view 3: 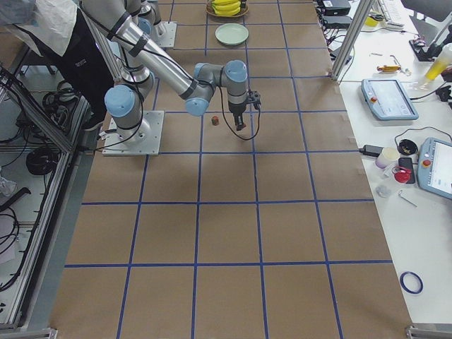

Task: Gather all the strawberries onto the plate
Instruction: 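Grasp a red strawberry with the right gripper and lift it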

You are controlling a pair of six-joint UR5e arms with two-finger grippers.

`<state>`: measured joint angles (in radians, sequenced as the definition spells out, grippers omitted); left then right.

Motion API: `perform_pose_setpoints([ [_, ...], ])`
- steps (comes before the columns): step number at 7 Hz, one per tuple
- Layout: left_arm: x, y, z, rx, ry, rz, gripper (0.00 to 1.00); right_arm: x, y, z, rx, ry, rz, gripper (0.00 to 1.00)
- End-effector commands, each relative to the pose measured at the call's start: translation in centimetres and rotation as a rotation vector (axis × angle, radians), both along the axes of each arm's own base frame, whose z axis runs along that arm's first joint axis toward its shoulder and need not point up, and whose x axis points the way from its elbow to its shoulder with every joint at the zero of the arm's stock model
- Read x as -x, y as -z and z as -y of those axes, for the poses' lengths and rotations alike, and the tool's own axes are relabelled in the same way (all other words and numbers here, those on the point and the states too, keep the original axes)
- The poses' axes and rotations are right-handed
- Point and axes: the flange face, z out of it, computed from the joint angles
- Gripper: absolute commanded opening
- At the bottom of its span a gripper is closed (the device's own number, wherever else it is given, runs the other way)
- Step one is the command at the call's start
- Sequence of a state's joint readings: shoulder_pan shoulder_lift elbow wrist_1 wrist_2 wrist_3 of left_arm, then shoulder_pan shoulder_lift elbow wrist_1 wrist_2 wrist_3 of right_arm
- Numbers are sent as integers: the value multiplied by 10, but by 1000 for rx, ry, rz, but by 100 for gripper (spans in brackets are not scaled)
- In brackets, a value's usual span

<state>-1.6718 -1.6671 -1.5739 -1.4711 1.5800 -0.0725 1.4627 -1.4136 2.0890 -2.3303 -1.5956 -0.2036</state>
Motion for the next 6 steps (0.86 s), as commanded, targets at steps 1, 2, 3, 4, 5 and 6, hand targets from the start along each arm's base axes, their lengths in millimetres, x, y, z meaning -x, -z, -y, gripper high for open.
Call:
perform_pose_setpoints([
  [1, -1, -1, 0, 1, -1, 1, 100, -139, -10, -25, 0, 103, 28, 0],
  [2, -1, -1, 0, 1, 1, 1, 100, -200, -4, -55, -10, 130, 41, 0],
  [3, -2, -1, 0, 2, -1, 6, 100, -254, 9, -88, -44, 142, 86, 0],
  [4, -2, 0, 0, 0, -1, 8, 100, -291, 28, -112, -105, 109, 128, 0],
  [5, -2, 0, -1, 0, -1, 8, 100, -305, 50, -131, -178, 100, 145, 0],
  [6, -2, 0, -1, 0, -2, 8, 100, -306, 57, -131, -193, 104, 138, 0],
])
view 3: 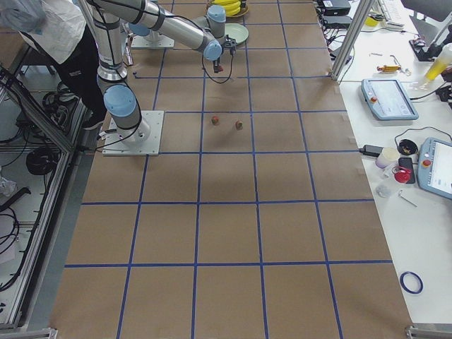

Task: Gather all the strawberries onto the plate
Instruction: 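Grasp a red strawberry with the right gripper and lift it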

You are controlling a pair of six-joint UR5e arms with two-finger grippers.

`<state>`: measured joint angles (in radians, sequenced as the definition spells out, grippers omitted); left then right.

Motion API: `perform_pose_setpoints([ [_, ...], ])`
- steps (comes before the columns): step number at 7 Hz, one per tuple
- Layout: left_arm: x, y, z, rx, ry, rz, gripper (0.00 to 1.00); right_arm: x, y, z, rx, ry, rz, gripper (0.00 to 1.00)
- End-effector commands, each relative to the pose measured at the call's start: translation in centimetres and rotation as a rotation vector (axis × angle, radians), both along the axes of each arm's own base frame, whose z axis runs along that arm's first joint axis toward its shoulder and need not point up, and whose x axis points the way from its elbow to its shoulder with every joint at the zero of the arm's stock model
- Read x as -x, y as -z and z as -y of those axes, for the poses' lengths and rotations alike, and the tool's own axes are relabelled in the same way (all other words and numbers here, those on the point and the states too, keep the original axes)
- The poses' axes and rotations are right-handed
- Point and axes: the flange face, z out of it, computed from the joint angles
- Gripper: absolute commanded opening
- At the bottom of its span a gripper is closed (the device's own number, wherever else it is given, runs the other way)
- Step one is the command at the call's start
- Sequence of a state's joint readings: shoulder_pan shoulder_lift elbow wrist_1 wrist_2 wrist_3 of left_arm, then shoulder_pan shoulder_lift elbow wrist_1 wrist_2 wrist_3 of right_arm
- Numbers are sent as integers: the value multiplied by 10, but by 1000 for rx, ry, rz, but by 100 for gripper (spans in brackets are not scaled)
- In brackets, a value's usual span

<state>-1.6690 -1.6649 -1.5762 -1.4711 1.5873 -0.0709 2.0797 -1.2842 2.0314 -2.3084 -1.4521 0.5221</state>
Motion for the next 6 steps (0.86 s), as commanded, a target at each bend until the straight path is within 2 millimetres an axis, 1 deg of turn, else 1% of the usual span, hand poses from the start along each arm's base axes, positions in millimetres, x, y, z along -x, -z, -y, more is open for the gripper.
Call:
perform_pose_setpoints([
  [1, 0, 1, -1, -2, 0, 1, 100, -11, 16, -11, -45, -9, 5, 0],
  [2, 0, 1, -1, -2, 0, 1, 100, -13, 19, -8, -45, -8, 3, 32],
  [3, 0, 1, -1, -3, -1, 1, 100, -14, 15, -2, -17, -7, 2, 99],
  [4, 0, 2, -2, -5, -1, 1, 100, -14, 15, -1, -4, -9, 7, 100],
  [6, 0, 2, -2, -5, -1, 1, 100, -8, 10, 5, 12, -10, 5, 100],
])
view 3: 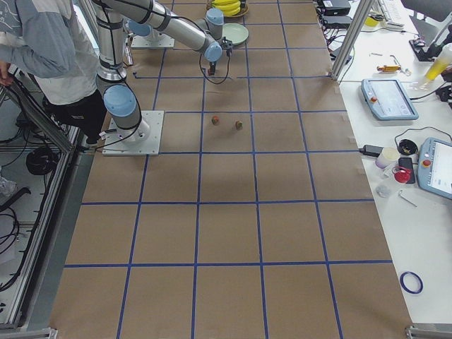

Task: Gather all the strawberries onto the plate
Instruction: 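Carry the strawberry toward the plate and release it on the table, then return the right gripper and grasp a second red strawberry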

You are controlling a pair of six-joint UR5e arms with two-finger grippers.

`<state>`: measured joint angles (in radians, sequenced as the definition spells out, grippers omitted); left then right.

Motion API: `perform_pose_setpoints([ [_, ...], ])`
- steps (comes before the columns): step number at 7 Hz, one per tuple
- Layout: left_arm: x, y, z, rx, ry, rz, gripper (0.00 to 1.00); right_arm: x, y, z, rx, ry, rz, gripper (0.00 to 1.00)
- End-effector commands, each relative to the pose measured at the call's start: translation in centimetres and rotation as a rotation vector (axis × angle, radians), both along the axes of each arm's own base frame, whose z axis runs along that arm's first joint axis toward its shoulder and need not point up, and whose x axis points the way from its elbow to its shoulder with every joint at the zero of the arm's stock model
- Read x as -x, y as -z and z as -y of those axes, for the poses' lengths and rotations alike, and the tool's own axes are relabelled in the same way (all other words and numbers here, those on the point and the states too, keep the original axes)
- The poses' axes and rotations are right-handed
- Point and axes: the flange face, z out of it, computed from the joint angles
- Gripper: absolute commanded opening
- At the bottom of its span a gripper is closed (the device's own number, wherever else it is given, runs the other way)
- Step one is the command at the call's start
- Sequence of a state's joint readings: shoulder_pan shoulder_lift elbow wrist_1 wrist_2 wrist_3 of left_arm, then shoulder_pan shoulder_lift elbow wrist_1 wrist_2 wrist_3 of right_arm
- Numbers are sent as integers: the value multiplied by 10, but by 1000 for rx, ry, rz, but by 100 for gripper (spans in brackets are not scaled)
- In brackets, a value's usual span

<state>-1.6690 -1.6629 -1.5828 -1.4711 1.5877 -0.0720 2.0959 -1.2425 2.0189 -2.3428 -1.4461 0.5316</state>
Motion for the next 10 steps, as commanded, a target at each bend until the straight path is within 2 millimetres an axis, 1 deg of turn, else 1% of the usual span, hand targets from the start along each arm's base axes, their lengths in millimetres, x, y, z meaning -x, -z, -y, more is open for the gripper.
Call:
perform_pose_setpoints([
  [1, -1, 0, 0, 0, 0, 0, 100, 24, -7, 19, 51, -62, -44, 100],
  [2, -2, 0, 1, 0, -3, 0, 100, 62, -21, 42, 72, -58, -58, 100],
  [3, -3, 0, 1, 0, -5, 0, 100, 107, -29, 61, 58, -20, -66, 100],
  [4, -3, 1, 1, -2, -5, 0, 100, 147, -29, 66, 49, -53, -126, 100],
  [5, -3, -1, 1, 1, -2, 0, 100, 188, -16, 60, 20, -124, -221, 100],
  [6, -3, -1, 1, 1, -2, 0, 100, 221, -5, 55, -9, -197, -235, 100],
  [7, -3, 0, 1, 0, -2, 0, 100, 252, -5, 47, -24, -224, -226, 100],
  [8, -3, 1, 1, -2, -3, 0, 100, 277, -4, 40, -46, -276, -213, 100],
  [9, -3, 1, 1, -2, -3, 0, 100, 287, 11, 26, -82, -289, -200, 100],
  [10, -3, 1, 1, -2, -5, 0, 100, 291, 16, 21, -95, -318, -193, 100],
])
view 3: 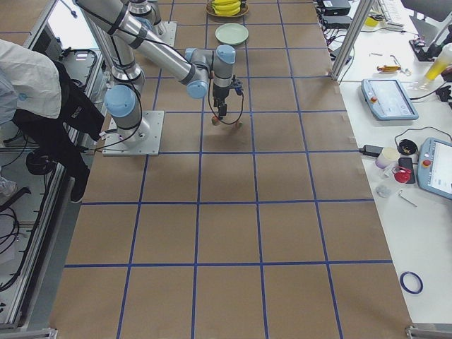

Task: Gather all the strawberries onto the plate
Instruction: 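Return the right gripper and grasp a second red strawberry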

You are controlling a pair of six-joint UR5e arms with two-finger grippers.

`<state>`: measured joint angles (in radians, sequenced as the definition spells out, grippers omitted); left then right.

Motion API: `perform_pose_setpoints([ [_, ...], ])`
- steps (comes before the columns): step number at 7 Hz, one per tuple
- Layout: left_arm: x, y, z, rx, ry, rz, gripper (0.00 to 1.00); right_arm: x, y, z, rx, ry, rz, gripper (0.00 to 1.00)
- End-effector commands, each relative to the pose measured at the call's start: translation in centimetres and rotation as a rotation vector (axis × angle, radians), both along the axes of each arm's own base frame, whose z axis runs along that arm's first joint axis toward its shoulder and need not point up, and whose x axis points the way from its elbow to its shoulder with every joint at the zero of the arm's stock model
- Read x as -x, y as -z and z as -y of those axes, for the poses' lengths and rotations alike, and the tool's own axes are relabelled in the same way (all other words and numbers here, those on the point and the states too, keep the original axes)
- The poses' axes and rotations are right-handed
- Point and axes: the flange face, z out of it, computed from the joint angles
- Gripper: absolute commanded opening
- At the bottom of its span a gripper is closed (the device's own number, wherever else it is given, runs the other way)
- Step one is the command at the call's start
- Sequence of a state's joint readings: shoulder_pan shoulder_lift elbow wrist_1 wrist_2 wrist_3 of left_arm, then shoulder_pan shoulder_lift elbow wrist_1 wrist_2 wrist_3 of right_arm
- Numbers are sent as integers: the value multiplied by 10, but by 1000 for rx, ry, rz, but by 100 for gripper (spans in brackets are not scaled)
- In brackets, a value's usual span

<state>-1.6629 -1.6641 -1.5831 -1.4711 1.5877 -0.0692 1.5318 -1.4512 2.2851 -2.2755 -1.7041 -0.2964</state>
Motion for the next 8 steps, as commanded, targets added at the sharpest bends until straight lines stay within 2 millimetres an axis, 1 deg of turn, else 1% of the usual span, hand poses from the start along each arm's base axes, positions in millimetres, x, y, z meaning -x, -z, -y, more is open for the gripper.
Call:
perform_pose_setpoints([
  [1, 0, -1, 0, 1, -1, 0, 100, 15, 10, -11, -38, -24, 10, 96],
  [3, 0, -1, 0, 1, -1, 0, 100, 26, 12, -9, -47, -35, 30, 84],
  [5, 1, -1, -1, 1, -1, 0, 100, 28, 12, -6, -42, -30, 34, 41],
  [6, 1, -1, -1, 1, -1, -2, 100, 27, 13, -8, -45, -25, 34, 9],
  [7, 1, -1, -1, 1, -1, -2, 100, 26, 12, -7, -41, -20, 37, 0],
  [8, 1, -1, -1, 1, -1, -2, 100, 19, 3, 1, 10, 32, 91, 0],
])
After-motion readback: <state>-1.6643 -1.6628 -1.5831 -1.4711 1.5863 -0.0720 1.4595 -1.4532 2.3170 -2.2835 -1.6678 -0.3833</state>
